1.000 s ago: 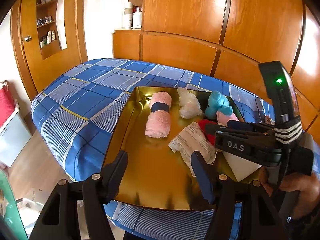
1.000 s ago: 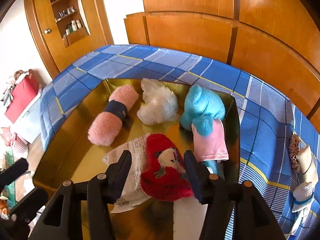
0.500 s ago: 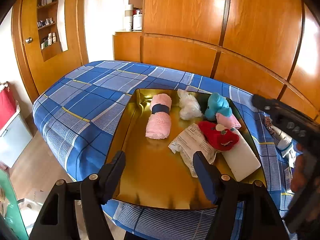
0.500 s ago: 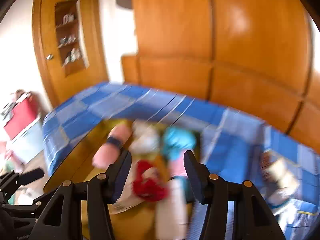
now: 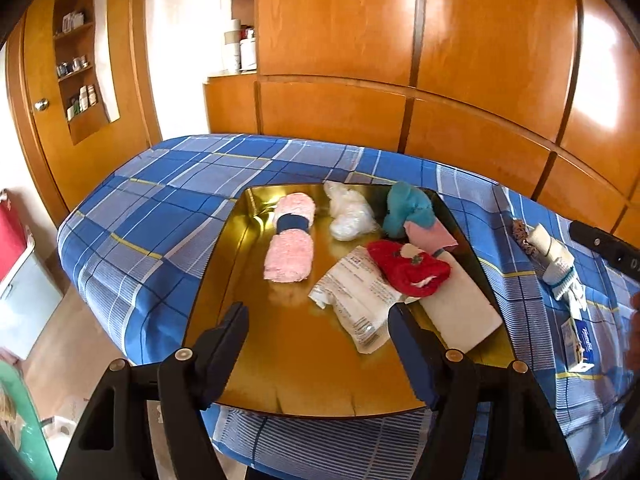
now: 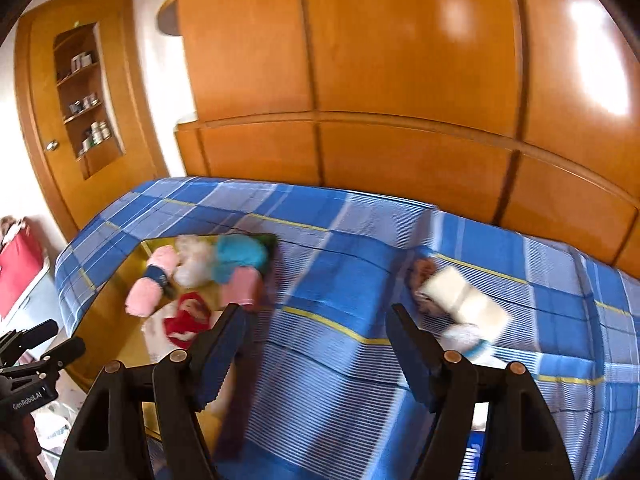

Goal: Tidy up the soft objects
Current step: 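Move the left gripper toward the blue Tempo tissue pack while the right gripper withdraws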

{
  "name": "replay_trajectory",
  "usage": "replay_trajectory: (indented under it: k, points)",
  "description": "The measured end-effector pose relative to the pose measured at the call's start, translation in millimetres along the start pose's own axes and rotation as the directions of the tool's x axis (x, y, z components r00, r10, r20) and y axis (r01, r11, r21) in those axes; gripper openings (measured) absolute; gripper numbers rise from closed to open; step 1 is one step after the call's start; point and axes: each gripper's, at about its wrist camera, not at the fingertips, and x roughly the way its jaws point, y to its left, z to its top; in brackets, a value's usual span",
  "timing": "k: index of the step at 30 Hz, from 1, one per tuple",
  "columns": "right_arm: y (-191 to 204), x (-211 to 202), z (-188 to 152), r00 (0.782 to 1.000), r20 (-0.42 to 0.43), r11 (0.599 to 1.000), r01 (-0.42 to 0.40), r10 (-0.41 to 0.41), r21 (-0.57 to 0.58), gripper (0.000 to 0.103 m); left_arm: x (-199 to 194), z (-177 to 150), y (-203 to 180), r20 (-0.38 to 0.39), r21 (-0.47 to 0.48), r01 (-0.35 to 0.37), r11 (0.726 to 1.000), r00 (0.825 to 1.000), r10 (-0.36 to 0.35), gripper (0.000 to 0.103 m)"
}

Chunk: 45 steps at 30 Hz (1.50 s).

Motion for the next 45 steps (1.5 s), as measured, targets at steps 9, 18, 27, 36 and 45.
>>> replay_trajectory:
  k: [9,18,27,36,45]
  points:
    - [-62.6,-22.0,-8.0,0.997,-0.004,0.995,0.08,-0.08,0.056,0.074,-4.3,5.2,-29.8,0.011,0.085,0.041,0.996,0.999,-0.042,0.072]
    - [-142.7,-29.2,-31.8,0.983,-0.077,0.969,0.18,-0.169,0.166,0.074,-1.6,18.6,-90.6,-0.029,0.227,0.18,0.957,0.984,-0.178,0.072]
    - [-203.5,-24.7,-67.0,0.966,-0.163,0.889,0.251,-0.202,0.384,0.074,23.6,13.1,-188.8,-0.229,0.322,0.398,0.859,0.913,-0.338,0.072]
    - [-229.3,-36.6,-68.0,0.968,-0.16,0.834,0.246,-0.192,0.494,0.074,43.1,-17.9,-273.2,-0.368,0.386,0.502,0.774,0.853,-0.37,0.072]
    - [-239.8,-37.5,-70.3,0.968,-0.174,0.798,0.248,-0.181,0.549,0.074,51.8,-32.0,-310.8,-0.425,0.395,0.537,0.746,0.826,-0.37,0.075]
